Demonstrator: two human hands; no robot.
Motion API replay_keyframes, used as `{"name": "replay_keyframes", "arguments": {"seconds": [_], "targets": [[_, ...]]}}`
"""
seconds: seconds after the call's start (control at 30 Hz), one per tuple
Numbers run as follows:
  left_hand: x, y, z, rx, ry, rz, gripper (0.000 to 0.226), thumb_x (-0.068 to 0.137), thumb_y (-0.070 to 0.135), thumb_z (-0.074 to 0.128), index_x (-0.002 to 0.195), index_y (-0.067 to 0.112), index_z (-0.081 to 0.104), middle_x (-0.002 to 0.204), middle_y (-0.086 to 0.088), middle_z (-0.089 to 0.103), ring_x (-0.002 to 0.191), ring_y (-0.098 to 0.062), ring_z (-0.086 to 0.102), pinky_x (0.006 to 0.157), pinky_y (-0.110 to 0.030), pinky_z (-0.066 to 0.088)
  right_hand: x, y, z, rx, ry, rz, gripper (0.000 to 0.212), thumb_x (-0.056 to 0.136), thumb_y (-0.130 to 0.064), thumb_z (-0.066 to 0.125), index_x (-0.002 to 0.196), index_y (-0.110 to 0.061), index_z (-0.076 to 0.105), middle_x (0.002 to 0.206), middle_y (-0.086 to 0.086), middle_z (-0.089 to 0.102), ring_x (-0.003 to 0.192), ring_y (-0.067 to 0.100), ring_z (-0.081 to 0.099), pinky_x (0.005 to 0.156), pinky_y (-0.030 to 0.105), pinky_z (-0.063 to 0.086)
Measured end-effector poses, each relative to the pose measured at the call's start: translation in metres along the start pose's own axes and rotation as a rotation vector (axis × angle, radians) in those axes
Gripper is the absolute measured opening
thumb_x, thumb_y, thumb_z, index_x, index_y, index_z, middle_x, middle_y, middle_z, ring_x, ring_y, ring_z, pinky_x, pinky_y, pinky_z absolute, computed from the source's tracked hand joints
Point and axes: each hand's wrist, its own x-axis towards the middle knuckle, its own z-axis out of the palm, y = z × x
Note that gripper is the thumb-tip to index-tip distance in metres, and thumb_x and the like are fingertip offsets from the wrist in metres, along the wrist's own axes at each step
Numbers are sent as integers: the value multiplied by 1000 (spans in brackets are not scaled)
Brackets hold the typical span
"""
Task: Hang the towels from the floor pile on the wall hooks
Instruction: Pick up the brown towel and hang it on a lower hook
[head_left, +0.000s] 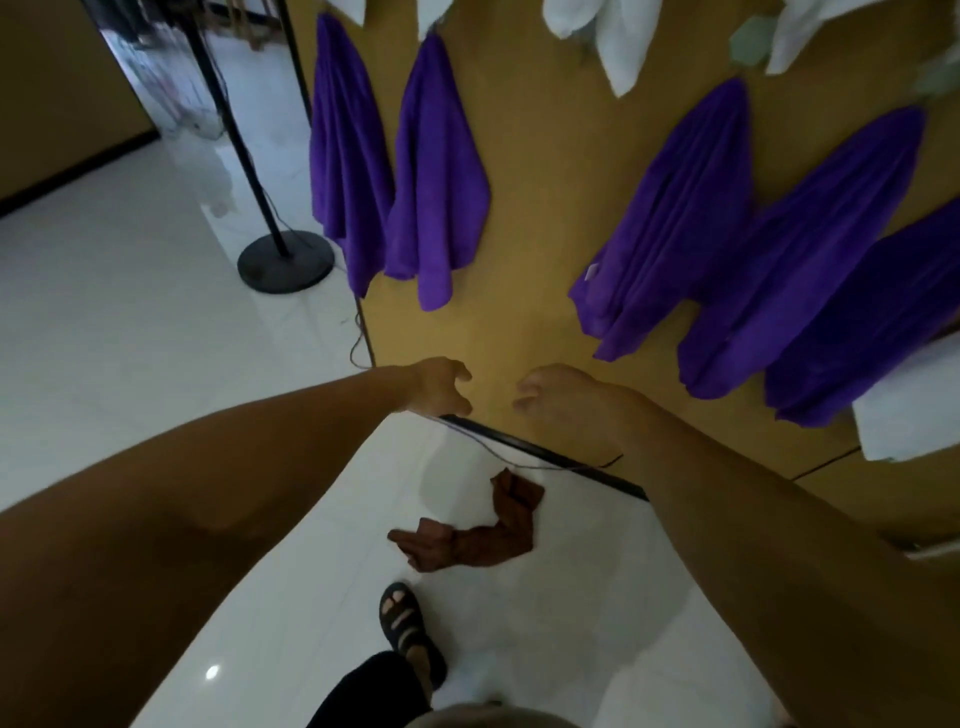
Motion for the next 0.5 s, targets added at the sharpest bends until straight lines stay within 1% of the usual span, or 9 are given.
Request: {"name": "replay_keyframes", "arguments": {"seconds": [0.07, 0.17, 0.23, 0.27, 0.3, 0.33, 0.37, 0.4, 0.5], "targets": [[2, -19, 8, -43, -7, -40, 68, 88, 29, 65, 145, 10, 34, 149, -10, 38, 133, -26, 40, 107, -32, 38, 11, 0, 14, -11, -50, -22, 58, 94, -36, 57, 142, -7, 42, 151, 6, 38, 136, 21, 38, 111, 26, 30], [18, -47, 25, -162, -39, -77, 65, 88, 20, 66, 144, 6, 37, 148, -12, 37, 133, -28, 40, 104, -30, 36, 33, -1, 29, -17, -107, -29, 57, 96, -36, 55, 143, -7, 40, 151, 7, 37, 138, 22, 35, 112, 29, 29], [33, -64, 39, -135, -65, -89, 64, 88, 26, 65, 144, 11, 37, 149, -10, 37, 134, -26, 39, 106, -32, 36, 54, 2, 40, -21, -154, -4, 42, 96, -37, 53, 133, -17, 50, 138, -2, 48, 133, 20, 39, 104, 27, 36], [42, -73, 46, -119, -85, -90, 65, 88, 29, 64, 144, 13, 36, 150, -8, 36, 135, -25, 39, 106, -32, 36, 64, 2, 46, -35, -176, -5, 36, 97, -37, 52, 129, -21, 52, 133, -6, 49, 131, 19, 39, 102, 26, 37], [50, -82, 54, -122, -109, -98, 65, 88, 31, 63, 145, 15, 36, 150, -7, 36, 135, -24, 38, 106, -31, 36, 74, 1, 52, -47, -200, -14, 41, 97, -37, 51, 134, -19, 49, 140, -3, 46, 135, 19, 37, 107, 29, 35], [59, -91, 62, -132, -134, -104, 64, 88, 31, 62, 144, 15, 36, 150, -7, 36, 135, -24, 38, 106, -31, 36, 85, 2, 59, -51, -227, -20, 50, 98, -37, 50, 142, -15, 42, 149, 1, 38, 140, 20, 32, 113, 33, 30], [69, -99, 70, -132, -150, -111, 63, 88, 31, 62, 144, 15, 37, 150, -7, 36, 136, -24, 37, 106, -32, 36, 98, 4, 67, -59, -248, -12, 56, 98, -37, 50, 146, -13, 36, 155, 4, 31, 142, 20, 28, 117, 35, 25], [79, -109, 78, -132, -159, -121, 61, 88, 31, 62, 143, 16, 38, 149, -6, 37, 136, -24, 37, 107, -33, 36, 113, 6, 77, -66, -265, -14, 58, 97, -38, 50, 147, -13, 34, 156, 4, 29, 143, 20, 28, 117, 36, 24], [114, -137, 110, -110, -167, -166, 60, 87, 33, 61, 142, 20, 40, 147, -5, 40, 133, -26, 39, 107, -36, 37, 154, 21, 113, -77, -289, -21, 54, 97, -37, 50, 144, -14, 39, 152, 5, 37, 138, 23, 36, 114, 37, 31]]}}
